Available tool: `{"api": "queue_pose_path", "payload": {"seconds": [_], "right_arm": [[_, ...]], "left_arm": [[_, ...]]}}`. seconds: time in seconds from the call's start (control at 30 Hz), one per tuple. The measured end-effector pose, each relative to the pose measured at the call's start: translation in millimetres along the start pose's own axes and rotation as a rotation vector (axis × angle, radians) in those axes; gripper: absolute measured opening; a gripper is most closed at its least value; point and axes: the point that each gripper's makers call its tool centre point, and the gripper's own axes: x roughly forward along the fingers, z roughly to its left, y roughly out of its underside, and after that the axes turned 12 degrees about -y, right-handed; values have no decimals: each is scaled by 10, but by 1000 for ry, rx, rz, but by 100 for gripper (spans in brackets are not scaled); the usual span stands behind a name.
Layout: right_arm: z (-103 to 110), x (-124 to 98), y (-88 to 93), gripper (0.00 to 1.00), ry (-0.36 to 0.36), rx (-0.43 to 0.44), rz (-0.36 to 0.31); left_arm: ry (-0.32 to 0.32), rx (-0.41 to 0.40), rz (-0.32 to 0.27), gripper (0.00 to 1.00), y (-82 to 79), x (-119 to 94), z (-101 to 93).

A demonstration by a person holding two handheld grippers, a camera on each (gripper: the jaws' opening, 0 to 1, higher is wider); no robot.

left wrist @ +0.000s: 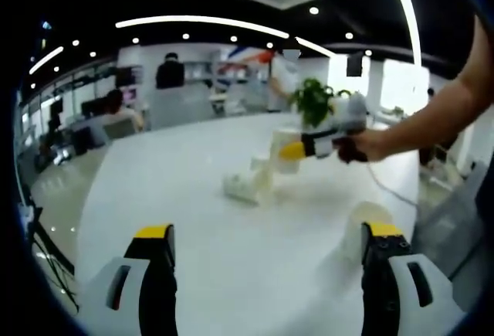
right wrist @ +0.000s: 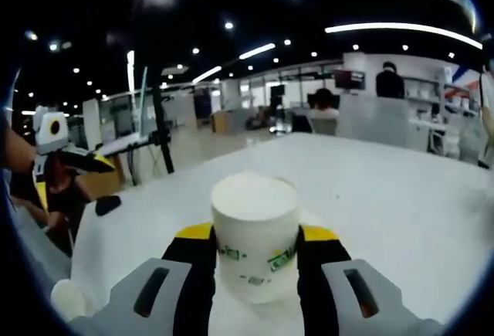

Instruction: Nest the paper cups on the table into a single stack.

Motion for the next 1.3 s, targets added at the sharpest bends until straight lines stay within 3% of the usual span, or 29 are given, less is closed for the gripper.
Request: {"api": "queue_pose_path", "payload": {"seconds": [0.6,0.77,1.3], "right_arm": [[-150,-126,-506,37,9,-28,-2],[-100,-134,-647,37,-4,-45,12],[-55,-165,-884,37,-3,-49,40]], "left_arm": [[10,-12,-2,98,-22,-55,-54],[8,-16,-6,98,-40,-65,-45],[9,-16,-4,98,-28,-156,-82]]}}
